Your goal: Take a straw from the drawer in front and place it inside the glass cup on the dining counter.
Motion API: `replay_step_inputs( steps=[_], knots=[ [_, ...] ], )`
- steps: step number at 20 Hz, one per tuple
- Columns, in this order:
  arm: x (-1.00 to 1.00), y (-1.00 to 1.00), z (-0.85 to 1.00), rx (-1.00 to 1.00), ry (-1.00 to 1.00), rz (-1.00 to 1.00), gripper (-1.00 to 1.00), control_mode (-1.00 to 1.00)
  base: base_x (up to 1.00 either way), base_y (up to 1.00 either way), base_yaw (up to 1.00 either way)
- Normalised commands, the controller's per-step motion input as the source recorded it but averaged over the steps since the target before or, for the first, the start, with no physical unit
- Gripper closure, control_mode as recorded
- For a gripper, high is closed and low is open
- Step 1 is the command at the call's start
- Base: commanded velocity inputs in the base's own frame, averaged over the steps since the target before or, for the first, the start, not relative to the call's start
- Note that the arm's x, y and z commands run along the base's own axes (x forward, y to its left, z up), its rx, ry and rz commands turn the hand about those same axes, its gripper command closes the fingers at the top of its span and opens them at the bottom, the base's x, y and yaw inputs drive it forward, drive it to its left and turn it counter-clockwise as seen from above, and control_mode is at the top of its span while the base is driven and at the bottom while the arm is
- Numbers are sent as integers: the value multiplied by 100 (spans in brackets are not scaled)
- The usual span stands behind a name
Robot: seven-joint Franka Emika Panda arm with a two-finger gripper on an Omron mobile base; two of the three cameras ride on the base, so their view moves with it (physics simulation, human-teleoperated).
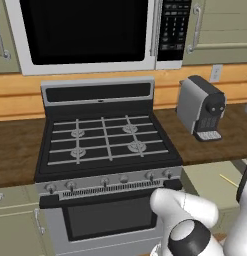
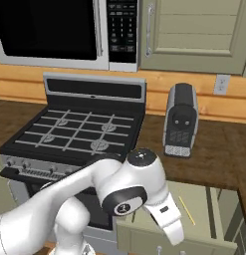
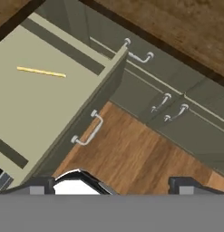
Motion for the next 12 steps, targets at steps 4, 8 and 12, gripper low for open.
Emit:
replay_step_inputs(
  steps=[4,8,12],
  knots=[
    [57,0,20,3,20,18,-100,-100,0,0,0],
    [58,0,-12,8,22,15,-100,-100,0,0,0],
    [4,0,-66,9,-3,19,-100,-100,0,0,0]
  ],
)
